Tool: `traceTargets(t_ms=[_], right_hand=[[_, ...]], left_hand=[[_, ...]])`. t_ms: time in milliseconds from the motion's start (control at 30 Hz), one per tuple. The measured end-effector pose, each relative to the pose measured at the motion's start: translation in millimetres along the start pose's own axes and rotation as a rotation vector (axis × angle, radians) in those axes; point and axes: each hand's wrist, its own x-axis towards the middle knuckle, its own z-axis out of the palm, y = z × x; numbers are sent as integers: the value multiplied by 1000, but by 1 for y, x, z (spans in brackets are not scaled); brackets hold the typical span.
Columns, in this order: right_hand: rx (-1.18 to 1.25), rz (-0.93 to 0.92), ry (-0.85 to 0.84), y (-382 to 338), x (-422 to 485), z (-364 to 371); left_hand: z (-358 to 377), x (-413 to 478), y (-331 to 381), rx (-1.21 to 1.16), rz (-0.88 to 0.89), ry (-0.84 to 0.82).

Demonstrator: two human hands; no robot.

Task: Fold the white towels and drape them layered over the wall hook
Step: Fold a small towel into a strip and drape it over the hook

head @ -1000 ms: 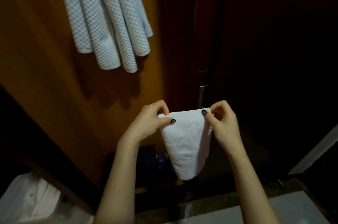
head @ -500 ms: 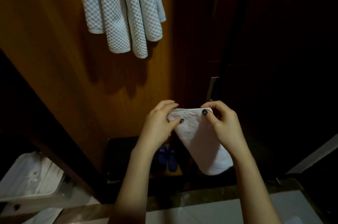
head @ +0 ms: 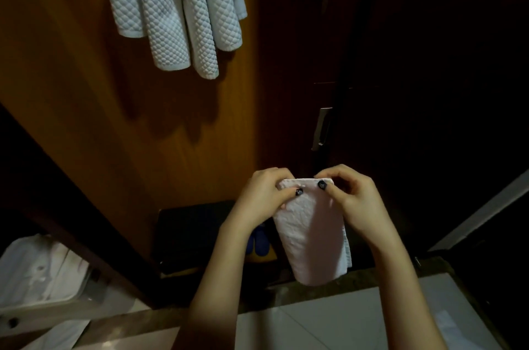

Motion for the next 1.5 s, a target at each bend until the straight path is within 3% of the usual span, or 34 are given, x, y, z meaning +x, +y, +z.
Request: traceTargets(t_ms=[167, 333, 500, 667, 800, 1000, 1200, 1500], right_hand=[[245, 73, 139, 0, -4, 0], [350, 108, 135, -4, -1, 11], [289, 45, 162, -10, 3, 21], [366, 44, 46, -22, 8, 32], [384, 22, 56, -26, 13, 41], [445, 27, -25, -33, 16, 42], [383, 38, -2, -37, 19, 45], [359, 58, 272, -35, 29, 57]], left_hand=[[-9, -3, 7, -59, 154, 67], [-24, -7, 4, 131, 174, 87], [-31, -15, 4, -88, 224, 118], [-31, -17, 8, -182, 256, 182], [-38, -18, 8, -249, 283, 197], [-45, -19, 6, -336, 279, 166], [-47, -20, 1, -382, 265, 168], [-43, -20, -3, -664, 66, 168]])
